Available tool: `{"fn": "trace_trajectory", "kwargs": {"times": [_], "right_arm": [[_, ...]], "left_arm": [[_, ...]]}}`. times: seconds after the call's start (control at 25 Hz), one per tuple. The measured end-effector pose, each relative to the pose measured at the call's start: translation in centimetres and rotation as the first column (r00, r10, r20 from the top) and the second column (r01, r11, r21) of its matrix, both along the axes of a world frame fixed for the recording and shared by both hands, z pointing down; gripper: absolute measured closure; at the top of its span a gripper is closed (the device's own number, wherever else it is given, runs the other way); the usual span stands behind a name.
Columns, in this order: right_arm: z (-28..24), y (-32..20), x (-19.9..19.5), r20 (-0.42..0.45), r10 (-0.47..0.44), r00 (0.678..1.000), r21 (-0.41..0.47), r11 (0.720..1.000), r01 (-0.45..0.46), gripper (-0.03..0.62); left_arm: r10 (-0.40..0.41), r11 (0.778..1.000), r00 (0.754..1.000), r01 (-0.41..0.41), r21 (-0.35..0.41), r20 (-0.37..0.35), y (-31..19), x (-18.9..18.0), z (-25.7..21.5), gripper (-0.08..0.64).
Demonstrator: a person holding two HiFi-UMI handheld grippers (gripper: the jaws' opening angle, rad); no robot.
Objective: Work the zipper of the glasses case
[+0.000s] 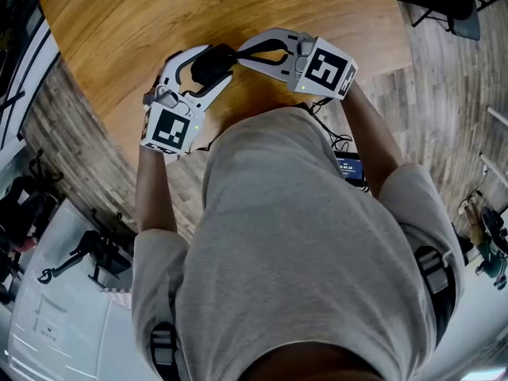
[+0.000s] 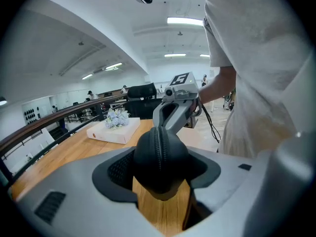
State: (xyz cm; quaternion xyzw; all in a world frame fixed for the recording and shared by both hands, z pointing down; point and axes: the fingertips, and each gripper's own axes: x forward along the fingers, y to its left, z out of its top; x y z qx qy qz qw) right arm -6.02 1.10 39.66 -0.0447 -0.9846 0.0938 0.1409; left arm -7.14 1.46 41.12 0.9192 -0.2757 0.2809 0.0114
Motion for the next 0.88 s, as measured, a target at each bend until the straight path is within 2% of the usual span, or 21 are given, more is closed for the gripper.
{"fn": "trace_trajectory", "kwargs": {"times": [0.12, 0.32, 0.56, 0.88], "right_arm": [[0.2, -0.4, 0.1, -0.030, 0.037, 0.999, 0.094, 0.995, -0.034, 0.566], [0.4, -0.5, 0.3, -0.039, 0.040, 0.998, 0.173, 0.984, -0.033, 0.566], [0.3, -0.1, -0.6, -0.022, 0.051, 0.998, 0.193, 0.980, -0.046, 0.565], [1.7, 0.8, -0.9, -0.093, -0.056, 0.994, 0.233, 0.969, 0.076, 0.565]], "left_arm": [[-0.005, 1.000, 1.000, 0.005, 0.002, 0.008, -0.3, 0.0, 0.3, 0.288], [-0.012, 0.998, 0.998, 0.008, -0.055, -0.070, -0.3, 0.4, 0.1, 0.288], [-0.020, 0.994, 0.993, 0.006, -0.113, -0.120, 0.2, -0.1, 0.2, 0.288], [0.026, 0.986, 0.996, -0.040, -0.160, -0.088, 0.7, 0.3, 1.8, 0.288]]}}
